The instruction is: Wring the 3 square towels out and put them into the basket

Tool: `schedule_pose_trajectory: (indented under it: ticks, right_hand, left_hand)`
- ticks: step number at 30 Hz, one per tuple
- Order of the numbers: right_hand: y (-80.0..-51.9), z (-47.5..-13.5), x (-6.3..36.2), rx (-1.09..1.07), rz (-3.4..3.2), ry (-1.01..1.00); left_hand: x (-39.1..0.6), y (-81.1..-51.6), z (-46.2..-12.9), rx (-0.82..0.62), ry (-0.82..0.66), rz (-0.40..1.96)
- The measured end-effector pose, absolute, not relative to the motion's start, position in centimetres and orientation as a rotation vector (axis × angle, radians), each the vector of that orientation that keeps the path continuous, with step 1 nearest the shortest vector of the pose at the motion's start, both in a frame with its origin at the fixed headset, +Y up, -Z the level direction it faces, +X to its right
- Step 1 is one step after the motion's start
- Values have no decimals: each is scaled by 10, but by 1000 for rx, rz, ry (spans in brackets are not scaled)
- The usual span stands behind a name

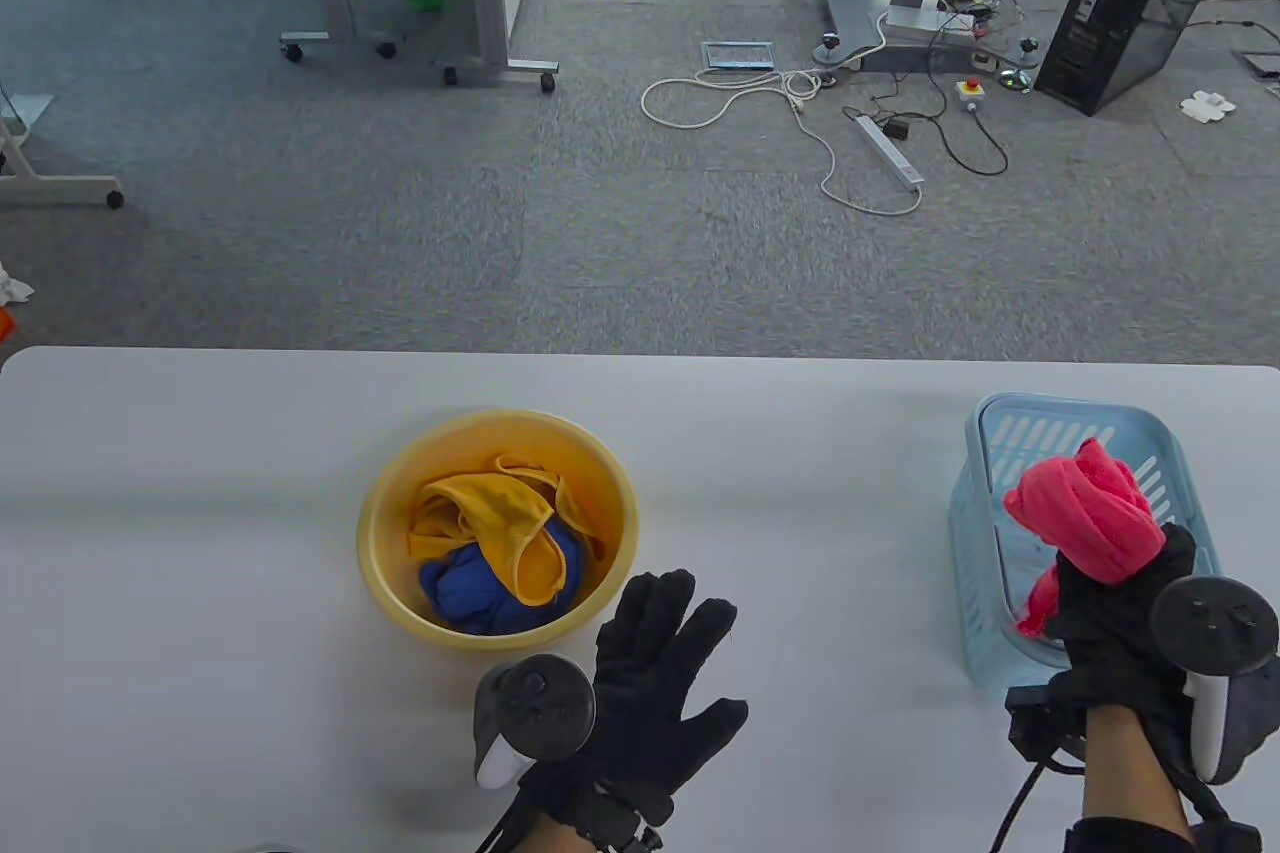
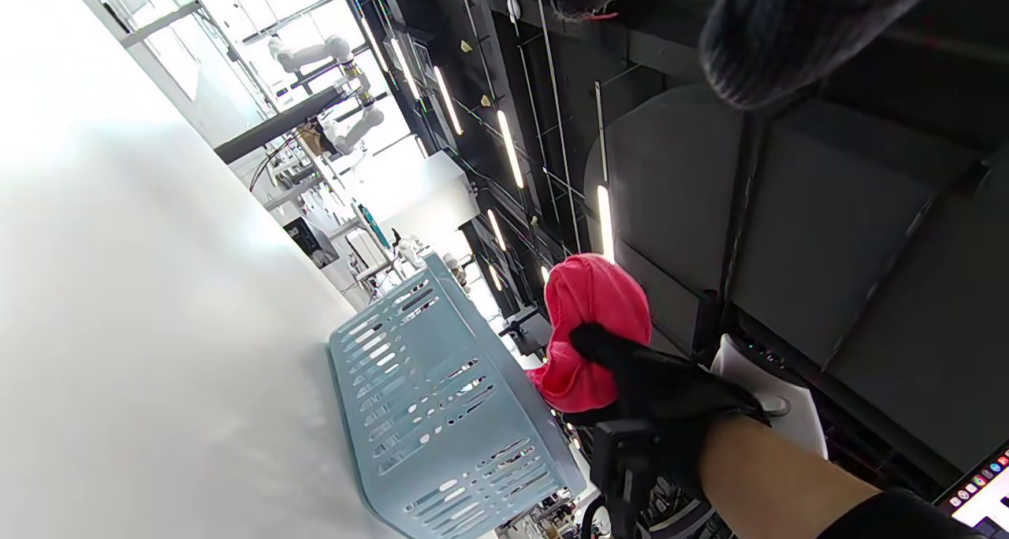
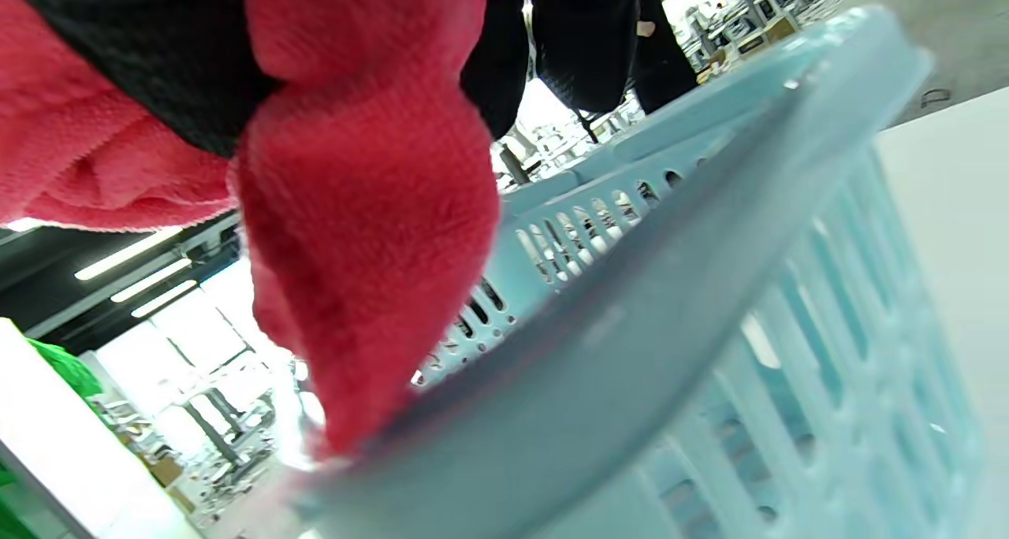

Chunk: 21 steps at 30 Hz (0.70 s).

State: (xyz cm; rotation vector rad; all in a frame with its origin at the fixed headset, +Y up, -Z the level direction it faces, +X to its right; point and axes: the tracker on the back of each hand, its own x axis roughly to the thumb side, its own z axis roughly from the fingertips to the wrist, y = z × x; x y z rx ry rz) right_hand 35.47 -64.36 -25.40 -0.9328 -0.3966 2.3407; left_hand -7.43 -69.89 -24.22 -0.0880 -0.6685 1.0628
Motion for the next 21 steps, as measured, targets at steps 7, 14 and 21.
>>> schedule_pose_trajectory:
  ticks: [7, 14, 21]
  right_hand:
    - [-670, -261, 358, -1053, 2293, -288]
    - [-680, -262, 357, -1031, 2269, -223]
    - [-675, -253, 359, -992, 2286, -231]
  left_hand:
    - [-75, -699, -243, -80, -651, 1056]
    - [-73, -702, -245, -128, -653, 1053]
    - [-71, -702, -242, -126, -652, 1034]
